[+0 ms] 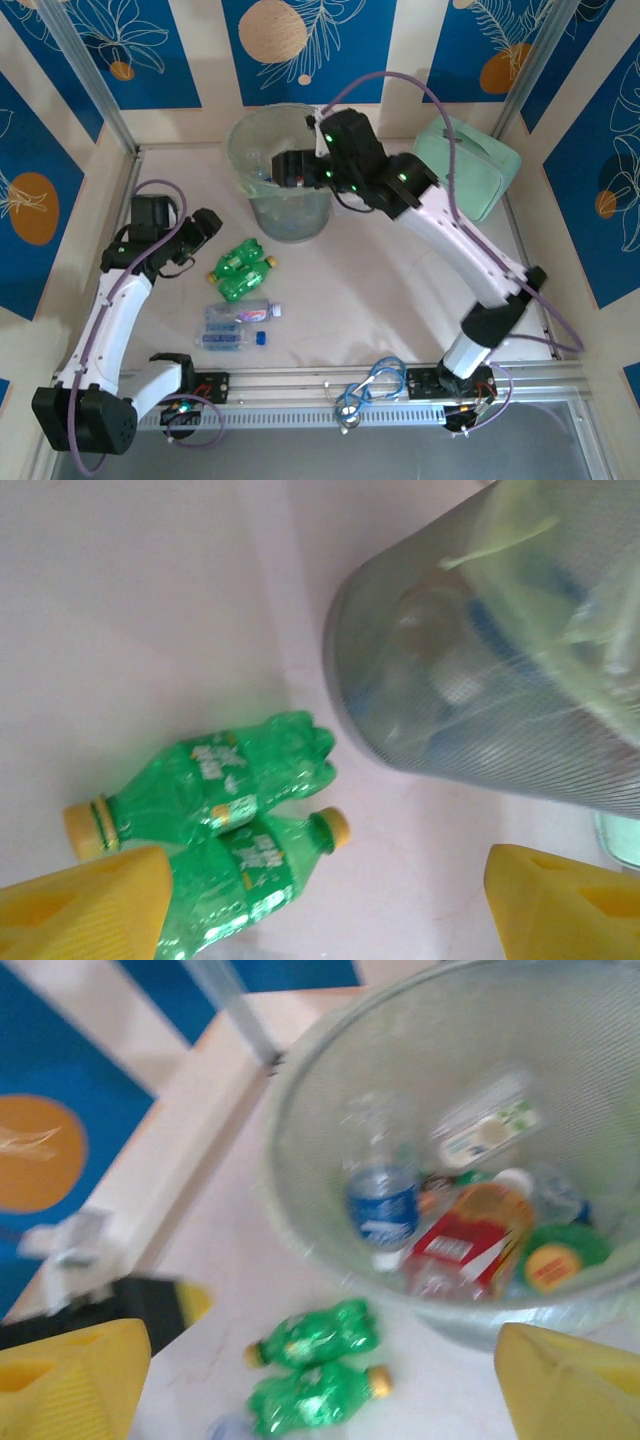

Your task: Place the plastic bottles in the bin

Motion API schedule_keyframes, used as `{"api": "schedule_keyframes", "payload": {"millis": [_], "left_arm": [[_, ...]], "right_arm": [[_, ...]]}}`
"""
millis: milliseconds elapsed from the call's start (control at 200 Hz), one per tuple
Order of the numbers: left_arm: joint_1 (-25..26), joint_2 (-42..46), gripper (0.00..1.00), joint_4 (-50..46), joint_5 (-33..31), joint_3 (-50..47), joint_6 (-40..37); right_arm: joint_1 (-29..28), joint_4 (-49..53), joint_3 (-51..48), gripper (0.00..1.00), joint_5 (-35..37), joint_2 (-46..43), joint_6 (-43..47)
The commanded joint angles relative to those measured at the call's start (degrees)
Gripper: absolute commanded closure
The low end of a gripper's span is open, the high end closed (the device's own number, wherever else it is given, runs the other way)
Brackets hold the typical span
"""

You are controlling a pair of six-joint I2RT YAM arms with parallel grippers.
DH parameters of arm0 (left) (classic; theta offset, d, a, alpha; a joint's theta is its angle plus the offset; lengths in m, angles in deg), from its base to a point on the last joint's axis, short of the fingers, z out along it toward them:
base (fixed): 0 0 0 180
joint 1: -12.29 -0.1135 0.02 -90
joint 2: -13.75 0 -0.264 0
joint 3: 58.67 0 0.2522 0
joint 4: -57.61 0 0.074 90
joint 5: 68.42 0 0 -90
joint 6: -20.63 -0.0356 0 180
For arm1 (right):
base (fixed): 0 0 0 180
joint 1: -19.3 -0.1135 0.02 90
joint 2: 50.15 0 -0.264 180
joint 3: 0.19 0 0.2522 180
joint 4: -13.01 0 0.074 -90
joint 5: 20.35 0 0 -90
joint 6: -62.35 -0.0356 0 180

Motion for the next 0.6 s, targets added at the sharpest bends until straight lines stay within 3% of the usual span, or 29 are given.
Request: {"api": "schedule_keyframes", "payload": {"millis": [0, 325, 595], "left_arm": [[0.2, 2.5, 0.19, -3.8, -2.0, -3.0, 2.0], [-0.2, 3.8, 0.23, -3.6, -3.9, -12.1, 8.3], [-4.4, 1.0, 0.27, 9.4, 2.3, -19.3, 15.6]], "right_arm": [[-1.8, -4.9, -9.6, 0.08, -9.1, -6.0, 1.8], [-6.4, -7.2, -36.4, 0.08, -9.1, -18.7, -7.0], [-7.3, -7.6, -40.5, 0.09, -8.7, -20.1, -9.2]]}}
